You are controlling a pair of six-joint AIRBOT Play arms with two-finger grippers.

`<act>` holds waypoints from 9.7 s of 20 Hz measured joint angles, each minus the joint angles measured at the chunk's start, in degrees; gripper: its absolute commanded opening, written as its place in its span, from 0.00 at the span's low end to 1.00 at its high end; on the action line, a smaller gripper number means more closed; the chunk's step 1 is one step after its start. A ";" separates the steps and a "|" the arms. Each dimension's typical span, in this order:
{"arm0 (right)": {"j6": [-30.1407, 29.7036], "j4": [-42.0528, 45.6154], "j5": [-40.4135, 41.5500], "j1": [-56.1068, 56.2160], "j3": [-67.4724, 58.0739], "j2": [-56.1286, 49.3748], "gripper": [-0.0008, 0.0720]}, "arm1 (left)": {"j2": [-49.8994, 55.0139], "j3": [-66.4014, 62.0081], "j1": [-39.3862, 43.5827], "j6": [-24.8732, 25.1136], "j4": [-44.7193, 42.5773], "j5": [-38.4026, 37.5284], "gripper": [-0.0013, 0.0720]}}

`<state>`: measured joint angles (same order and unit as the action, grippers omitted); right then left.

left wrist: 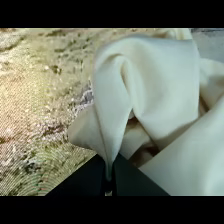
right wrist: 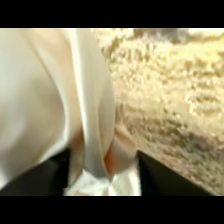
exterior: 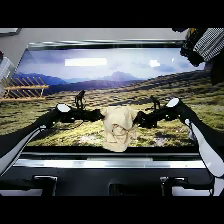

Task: Fold the clothes and pants, and hang the long-sleeved shirts on hangers.

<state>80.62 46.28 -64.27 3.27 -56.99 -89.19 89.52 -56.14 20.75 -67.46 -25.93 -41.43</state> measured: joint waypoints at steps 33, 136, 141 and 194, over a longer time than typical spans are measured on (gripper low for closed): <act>-7.04 5.14 -13.86 -7.58 -42.03 25.29 0.07 | -42.03 -19.32 -9.57 -3.19 -22.97 -8.04 0.04; 1.99 17.40 -21.90 -42.12 -16.46 3.15 0.77 | 1.70 2.03 -41.59 -3.02 -21.66 -34.91 0.54; 1.66 17.35 -22.21 -42.01 -16.46 3.15 0.74 | 3.10 2.73 -38.23 -2.58 -20.09 -32.30 0.04; 5.07 23.41 -28.26 -22.88 -54.69 33.16 0.06 | -43.87 -33.48 -33.86 -9.88 -26.47 -21.05 0.04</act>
<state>85.69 69.69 -92.53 -19.62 -111.68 -56.03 45.65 -89.62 -13.10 -77.34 -52.40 -62.48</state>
